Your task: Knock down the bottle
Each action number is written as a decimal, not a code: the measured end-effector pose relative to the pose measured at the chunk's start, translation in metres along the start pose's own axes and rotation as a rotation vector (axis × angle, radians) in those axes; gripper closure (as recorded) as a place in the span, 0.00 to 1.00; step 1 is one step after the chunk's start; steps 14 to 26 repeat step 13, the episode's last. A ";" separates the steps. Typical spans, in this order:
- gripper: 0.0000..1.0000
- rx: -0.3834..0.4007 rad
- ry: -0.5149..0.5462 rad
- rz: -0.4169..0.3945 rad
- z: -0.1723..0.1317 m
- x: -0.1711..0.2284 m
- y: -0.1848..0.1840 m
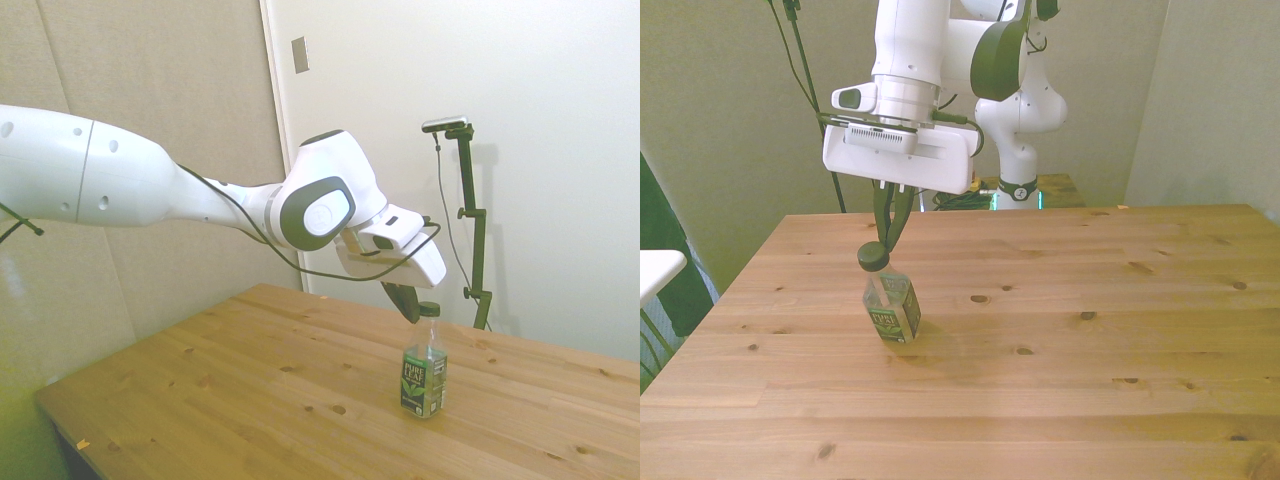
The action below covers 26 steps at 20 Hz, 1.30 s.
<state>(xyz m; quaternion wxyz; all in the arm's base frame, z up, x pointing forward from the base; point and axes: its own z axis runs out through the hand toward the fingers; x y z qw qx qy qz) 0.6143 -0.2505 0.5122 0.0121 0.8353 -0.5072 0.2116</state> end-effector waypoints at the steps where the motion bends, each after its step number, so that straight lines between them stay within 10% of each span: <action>1: 1.00 -0.005 0.002 0.008 0.005 0.003 -0.006; 26: 1.00 -0.006 0.043 0.094 0.057 0.035 -0.049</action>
